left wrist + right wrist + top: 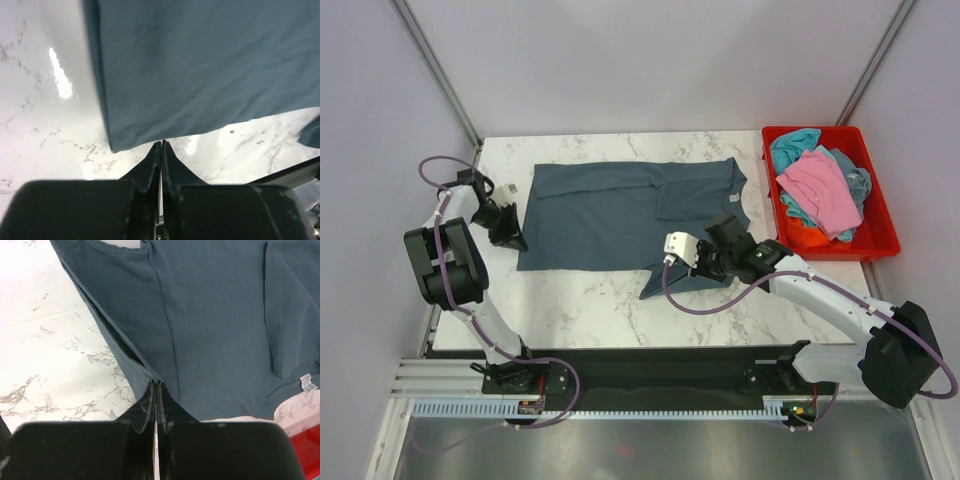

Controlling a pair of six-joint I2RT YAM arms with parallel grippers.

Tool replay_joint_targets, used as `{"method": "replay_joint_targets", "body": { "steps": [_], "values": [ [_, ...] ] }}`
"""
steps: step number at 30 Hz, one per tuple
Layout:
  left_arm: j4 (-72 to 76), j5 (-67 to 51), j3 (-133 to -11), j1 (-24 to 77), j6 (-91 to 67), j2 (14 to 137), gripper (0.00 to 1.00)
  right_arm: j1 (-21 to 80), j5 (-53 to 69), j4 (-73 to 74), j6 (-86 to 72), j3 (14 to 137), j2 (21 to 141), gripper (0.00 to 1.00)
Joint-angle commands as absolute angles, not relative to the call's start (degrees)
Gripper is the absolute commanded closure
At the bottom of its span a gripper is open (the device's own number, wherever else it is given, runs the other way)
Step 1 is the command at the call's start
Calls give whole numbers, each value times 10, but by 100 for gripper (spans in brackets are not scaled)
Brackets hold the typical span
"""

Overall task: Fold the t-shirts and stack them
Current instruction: Fold the tshirt

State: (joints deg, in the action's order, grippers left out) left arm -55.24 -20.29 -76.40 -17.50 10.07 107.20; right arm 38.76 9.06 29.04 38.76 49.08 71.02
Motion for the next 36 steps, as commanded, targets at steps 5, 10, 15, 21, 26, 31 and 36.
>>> {"method": "replay_joint_targets", "body": {
  "steps": [5,10,15,21,26,31,36],
  "values": [
    [-571,-316,-812,-170,94,1022,98,385,89,271,385,505,712,100],
    [-572,-324,-816,-168,93,1012,98,386,84,272,385,505,704,100],
    [-576,-340,-827,-165,89,998,98,386,83,280,393,507,699,100],
    [-583,-377,-859,-159,88,967,98,385,75,282,402,520,703,100],
    [-587,-423,-899,-159,83,936,0,385,71,283,405,530,706,100],
    [-591,-509,-929,-157,73,918,0,384,67,283,406,531,700,100],
    [-586,-562,-931,-158,63,918,33,385,68,285,406,528,696,100]
  ]
}}
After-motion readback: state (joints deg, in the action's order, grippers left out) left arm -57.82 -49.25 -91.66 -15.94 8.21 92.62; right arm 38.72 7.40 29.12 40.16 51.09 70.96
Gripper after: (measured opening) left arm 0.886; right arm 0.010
